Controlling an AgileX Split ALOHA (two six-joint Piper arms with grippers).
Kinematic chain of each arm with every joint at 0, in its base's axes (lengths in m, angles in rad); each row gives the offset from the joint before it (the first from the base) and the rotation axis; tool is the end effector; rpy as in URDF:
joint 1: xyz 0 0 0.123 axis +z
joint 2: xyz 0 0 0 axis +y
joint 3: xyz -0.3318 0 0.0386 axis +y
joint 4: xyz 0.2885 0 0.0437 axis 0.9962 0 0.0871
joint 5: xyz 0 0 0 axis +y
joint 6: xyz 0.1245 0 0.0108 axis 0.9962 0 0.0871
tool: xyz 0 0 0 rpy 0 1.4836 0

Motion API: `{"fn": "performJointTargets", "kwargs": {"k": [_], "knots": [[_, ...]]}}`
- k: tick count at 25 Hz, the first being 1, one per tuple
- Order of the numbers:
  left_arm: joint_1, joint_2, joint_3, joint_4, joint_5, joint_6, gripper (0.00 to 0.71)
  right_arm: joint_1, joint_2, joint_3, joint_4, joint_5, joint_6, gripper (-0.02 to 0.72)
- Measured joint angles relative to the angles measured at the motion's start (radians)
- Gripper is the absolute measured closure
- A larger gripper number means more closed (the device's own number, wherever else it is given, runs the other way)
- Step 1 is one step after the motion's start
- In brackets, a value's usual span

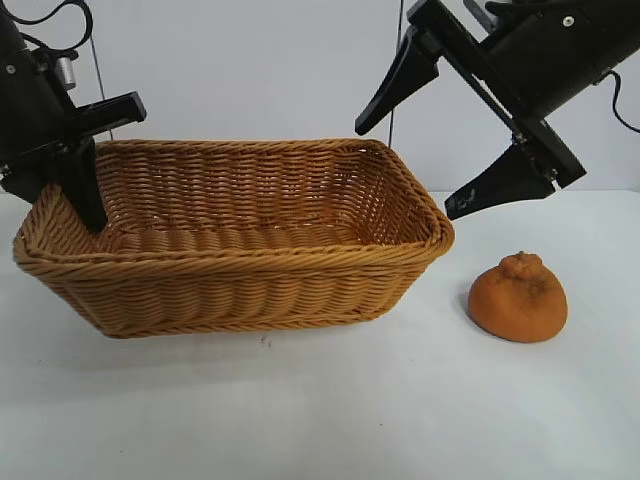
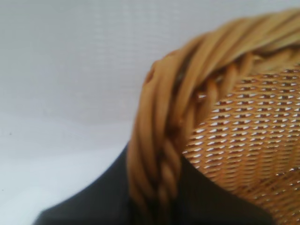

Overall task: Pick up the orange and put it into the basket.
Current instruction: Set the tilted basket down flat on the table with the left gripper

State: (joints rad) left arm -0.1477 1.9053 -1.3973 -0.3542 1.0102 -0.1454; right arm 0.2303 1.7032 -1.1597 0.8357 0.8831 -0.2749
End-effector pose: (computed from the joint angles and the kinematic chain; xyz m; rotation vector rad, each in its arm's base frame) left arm 0.4285 -0.1009 0.2038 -0.2501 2.9992 -0.5001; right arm 0.3674 0.1598 0.2419 -0.0417 2.7400 0.9939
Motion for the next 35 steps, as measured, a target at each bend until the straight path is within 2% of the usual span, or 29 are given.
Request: {"fn": "performJointTargets", "kwargs": {"k": [15, 22, 29, 35], "knots": [[0.0, 0.012, -0.028, 0.0, 0.007, 0.04, 0.623, 0.0, 0.0, 0.0, 0.0, 0.0, 0.0, 0.01], [-0.007, 0.153, -0.157, -0.001, 0.036, 0.051, 0.623, 0.0, 0.0, 0.0, -0.007, -0.001, 0.0, 0.01], [-0.007, 0.28, -0.168, 0.009, 0.024, 0.084, 0.623, 0.0, 0.0, 0.0, -0.007, -0.001, 0.0, 0.01], [-0.007, 0.3, -0.174, -0.002, 0.024, 0.091, 0.623, 0.0, 0.0, 0.0, -0.007, -0.001, 0.002, 0.01]]}}
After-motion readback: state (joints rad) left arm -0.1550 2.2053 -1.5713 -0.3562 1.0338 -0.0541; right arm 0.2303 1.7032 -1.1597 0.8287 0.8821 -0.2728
